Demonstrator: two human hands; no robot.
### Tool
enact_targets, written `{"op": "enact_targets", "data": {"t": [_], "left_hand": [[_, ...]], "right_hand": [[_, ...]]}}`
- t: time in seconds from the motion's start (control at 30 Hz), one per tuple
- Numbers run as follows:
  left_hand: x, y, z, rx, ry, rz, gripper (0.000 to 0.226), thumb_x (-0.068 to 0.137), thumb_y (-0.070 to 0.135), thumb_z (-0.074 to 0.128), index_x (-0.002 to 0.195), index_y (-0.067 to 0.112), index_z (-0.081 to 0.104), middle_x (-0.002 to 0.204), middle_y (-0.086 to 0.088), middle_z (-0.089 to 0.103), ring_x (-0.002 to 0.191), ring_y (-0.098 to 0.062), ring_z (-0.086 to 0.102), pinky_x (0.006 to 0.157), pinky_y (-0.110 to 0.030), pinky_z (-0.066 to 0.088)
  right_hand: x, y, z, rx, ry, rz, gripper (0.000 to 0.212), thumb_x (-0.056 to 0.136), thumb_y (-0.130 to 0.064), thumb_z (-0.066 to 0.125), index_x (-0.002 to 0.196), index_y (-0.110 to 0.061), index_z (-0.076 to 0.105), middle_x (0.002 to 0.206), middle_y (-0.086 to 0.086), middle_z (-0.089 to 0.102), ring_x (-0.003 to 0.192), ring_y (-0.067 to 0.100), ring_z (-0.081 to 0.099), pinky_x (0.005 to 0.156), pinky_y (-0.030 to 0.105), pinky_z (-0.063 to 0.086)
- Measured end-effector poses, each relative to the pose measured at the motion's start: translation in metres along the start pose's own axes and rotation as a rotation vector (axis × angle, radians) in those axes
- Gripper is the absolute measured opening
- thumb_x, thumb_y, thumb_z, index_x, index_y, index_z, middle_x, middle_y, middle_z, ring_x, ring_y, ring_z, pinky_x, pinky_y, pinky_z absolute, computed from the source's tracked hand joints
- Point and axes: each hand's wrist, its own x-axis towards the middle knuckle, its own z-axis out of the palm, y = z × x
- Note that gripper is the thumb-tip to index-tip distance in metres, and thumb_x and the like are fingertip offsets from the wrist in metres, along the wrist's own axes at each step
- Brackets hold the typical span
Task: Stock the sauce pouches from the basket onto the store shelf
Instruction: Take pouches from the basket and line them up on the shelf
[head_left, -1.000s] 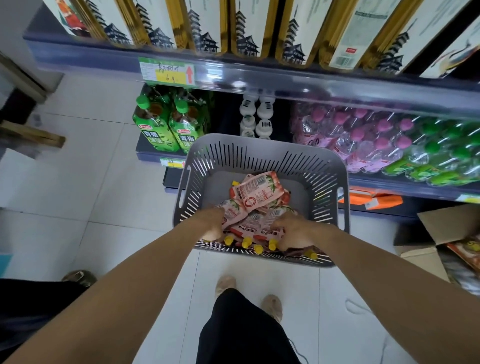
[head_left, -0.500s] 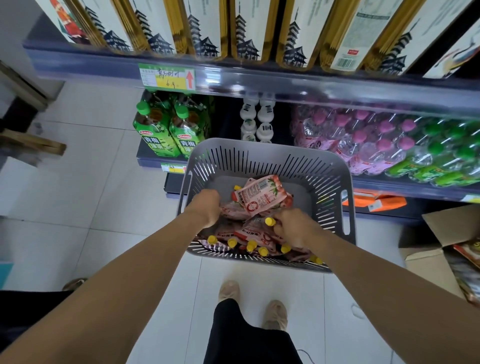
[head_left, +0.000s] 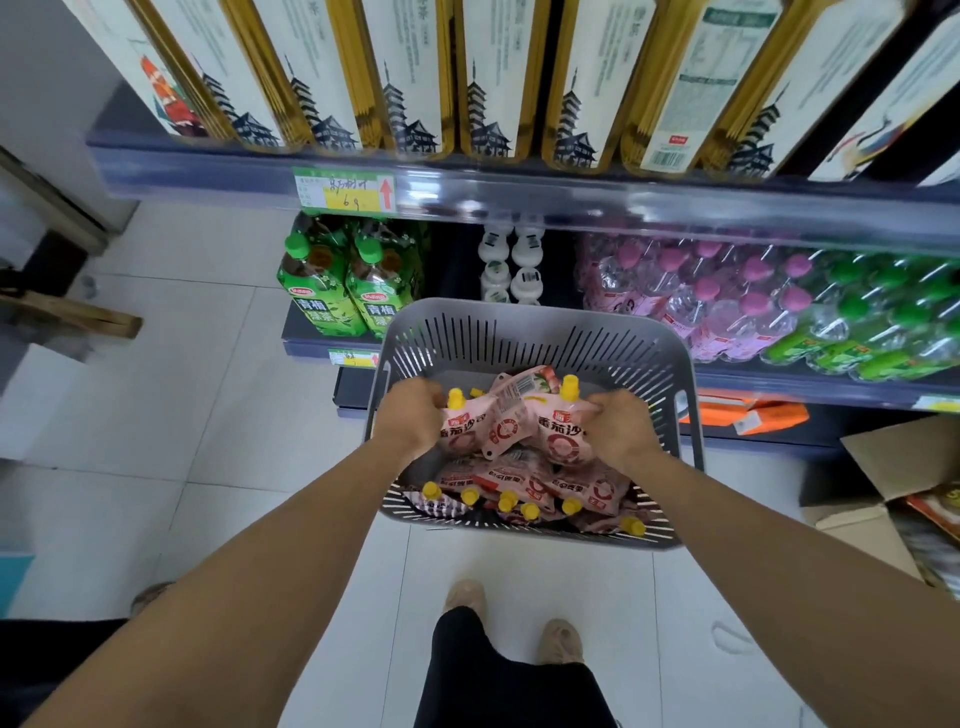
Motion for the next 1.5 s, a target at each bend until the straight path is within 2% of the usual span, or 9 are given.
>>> {"op": "enact_targets", "data": {"t": [0.13, 0.27, 0.37, 0.47, 0.7, 0.9, 1.07, 1.23, 1.5], "left_hand": [[-0.012, 0.031, -0.035, -0.191, -0.013, 0.052, 0.023, 0.085, -0.005, 0.049, 0.070, 0.012, 0.052, 0.079, -0.011, 0.056, 0.077, -0.026, 0.054, 0.063, -0.030, 0.044], [-0.042, 0.061, -0.087, -0.377, -0.039, 0.080, 0.022, 0.084, -0.003, 0.058, 0.070, 0.013, 0.051, 0.089, -0.023, 0.062, 0.089, -0.035, 0.064, 0.071, -0.053, 0.057], [-0.072, 0.093, -0.134, -0.501, -0.010, 0.134, 0.017, 0.087, -0.003, 0.056, 0.074, 0.008, 0.052, 0.077, -0.012, 0.055, 0.081, -0.030, 0.060, 0.067, -0.047, 0.058], [-0.105, 0.132, -0.182, -0.558, 0.033, 0.211, 0.002, 0.090, 0.001, 0.055, 0.092, 0.000, 0.053, 0.074, -0.007, 0.049, 0.077, -0.029, 0.057, 0.071, -0.046, 0.059], [-0.180, 0.200, -0.278, -0.617, 0.222, 0.378, 0.009, 0.092, 0.009, 0.054, 0.095, 0.001, 0.055, 0.081, -0.006, 0.058, 0.066, -0.015, 0.060, 0.057, -0.023, 0.058], [-0.222, 0.236, -0.340, -0.741, 0.371, 0.470, 0.016, 0.092, 0.009, 0.054, 0.076, 0.015, 0.054, 0.078, -0.003, 0.060, 0.071, -0.012, 0.059, 0.051, -0.015, 0.055], [-0.239, 0.261, -0.389, -0.744, 0.525, 0.527, 0.017, 0.091, 0.012, 0.055, 0.074, 0.014, 0.053, 0.086, -0.006, 0.063, 0.082, -0.019, 0.062, 0.073, -0.031, 0.057], [-0.225, 0.286, -0.436, -0.708, 0.646, 0.581, 0.023, 0.092, 0.010, 0.052, 0.071, 0.017, 0.050, 0.083, -0.004, 0.063, 0.078, -0.018, 0.061, 0.068, -0.031, 0.054], [-0.144, 0.311, -0.478, -0.649, 0.691, 0.529, 0.019, 0.093, 0.012, 0.051, 0.075, 0.018, 0.052, 0.084, -0.006, 0.060, 0.088, -0.024, 0.061, 0.082, -0.042, 0.056]], "right_hand": [[-0.021, -0.028, -0.040, 0.115, 0.024, -0.005, 0.016, 0.089, -0.005, 0.059, 0.087, 0.006, 0.070, 0.076, 0.021, 0.067, 0.067, 0.022, 0.055, 0.063, 0.040, 0.050], [-0.050, -0.060, -0.093, 0.196, 0.012, -0.056, 0.023, 0.087, -0.008, 0.063, 0.107, 0.004, 0.067, 0.087, 0.020, 0.070, 0.066, 0.025, 0.062, 0.060, 0.029, 0.055], [-0.079, -0.091, -0.138, 0.233, 0.075, -0.153, 0.019, 0.084, -0.009, 0.067, 0.090, 0.009, 0.067, 0.077, 0.021, 0.067, 0.066, 0.023, 0.059, 0.075, 0.045, 0.056], [-0.113, -0.124, -0.185, 0.239, 0.133, -0.249, 0.024, 0.084, -0.008, 0.068, 0.062, 0.001, 0.060, 0.057, 0.013, 0.055, 0.053, 0.020, 0.049, 0.054, 0.033, 0.046], [-0.184, -0.185, -0.283, 0.289, 0.217, -0.516, 0.013, 0.082, -0.008, 0.067, 0.082, 0.006, 0.067, 0.083, 0.026, 0.067, 0.072, 0.032, 0.063, 0.073, 0.051, 0.058], [-0.225, -0.227, -0.341, 0.327, 0.260, -0.732, 0.008, 0.088, -0.011, 0.062, 0.082, -0.004, 0.063, 0.076, 0.011, 0.060, 0.071, 0.020, 0.058, 0.057, 0.029, 0.055], [-0.236, -0.270, -0.372, 0.333, 0.325, -0.844, 0.021, 0.089, -0.013, 0.061, 0.069, -0.020, 0.058, 0.095, 0.022, 0.068, 0.087, 0.035, 0.067, 0.063, 0.035, 0.058], [-0.229, -0.315, -0.393, 0.343, 0.406, -0.872, 0.006, 0.090, -0.013, 0.060, 0.085, -0.016, 0.060, 0.095, 0.008, 0.068, 0.086, 0.023, 0.066, 0.060, 0.027, 0.056], [-0.174, -0.366, -0.406, 0.296, 0.493, -0.809, 0.010, 0.091, -0.014, 0.058, 0.082, -0.016, 0.058, 0.094, 0.012, 0.070, 0.088, 0.028, 0.069, 0.077, 0.049, 0.058]]}}
